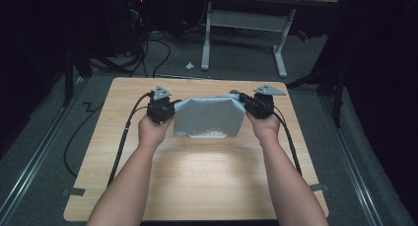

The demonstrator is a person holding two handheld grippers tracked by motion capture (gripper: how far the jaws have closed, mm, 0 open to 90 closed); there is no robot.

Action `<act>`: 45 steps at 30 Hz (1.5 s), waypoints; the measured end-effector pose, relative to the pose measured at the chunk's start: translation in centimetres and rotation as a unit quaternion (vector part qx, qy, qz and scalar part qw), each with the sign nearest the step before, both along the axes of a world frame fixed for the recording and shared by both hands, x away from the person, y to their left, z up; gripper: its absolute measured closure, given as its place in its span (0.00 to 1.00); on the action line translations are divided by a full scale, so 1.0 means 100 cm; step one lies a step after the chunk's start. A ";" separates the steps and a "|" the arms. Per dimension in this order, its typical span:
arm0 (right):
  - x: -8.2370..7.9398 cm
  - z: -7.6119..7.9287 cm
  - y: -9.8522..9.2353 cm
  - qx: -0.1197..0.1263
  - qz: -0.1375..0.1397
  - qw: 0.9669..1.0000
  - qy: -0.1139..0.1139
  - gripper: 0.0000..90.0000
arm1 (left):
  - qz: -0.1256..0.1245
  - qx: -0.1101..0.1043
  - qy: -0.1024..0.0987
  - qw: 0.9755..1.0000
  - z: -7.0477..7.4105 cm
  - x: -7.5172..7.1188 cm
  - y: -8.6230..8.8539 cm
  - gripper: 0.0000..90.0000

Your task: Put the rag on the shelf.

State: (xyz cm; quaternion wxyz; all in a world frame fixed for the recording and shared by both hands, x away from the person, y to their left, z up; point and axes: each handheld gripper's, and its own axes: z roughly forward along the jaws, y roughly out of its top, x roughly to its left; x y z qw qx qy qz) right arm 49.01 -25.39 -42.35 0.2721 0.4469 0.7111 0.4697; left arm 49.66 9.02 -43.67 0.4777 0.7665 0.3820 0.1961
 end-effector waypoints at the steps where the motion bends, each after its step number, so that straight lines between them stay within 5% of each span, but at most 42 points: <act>1: 0.000 -0.001 0.000 0.003 0.002 1.000 0.003 0.99 | 0.000 0.000 0.001 1.000 -0.001 -0.001 -0.001 1.00; 9: 0.000 -0.016 0.005 0.006 0.015 1.000 0.013 0.99 | 0.000 -0.016 0.012 1.000 -0.011 -0.005 0.005 1.00; 28: 0.000 -0.033 0.011 0.004 0.024 0.999 0.031 0.99 | -0.015 0.002 0.025 1.000 -0.030 -0.011 0.002 1.00; 39: 0.002 -0.047 0.006 0.014 0.013 0.999 0.039 0.99 | -0.013 -0.006 0.024 1.000 -0.031 -0.014 0.005 0.99; 45: 0.000 -0.041 0.002 0.015 0.008 0.999 0.034 0.90 | 0.007 -0.010 0.018 1.000 -0.027 -0.014 0.011 0.82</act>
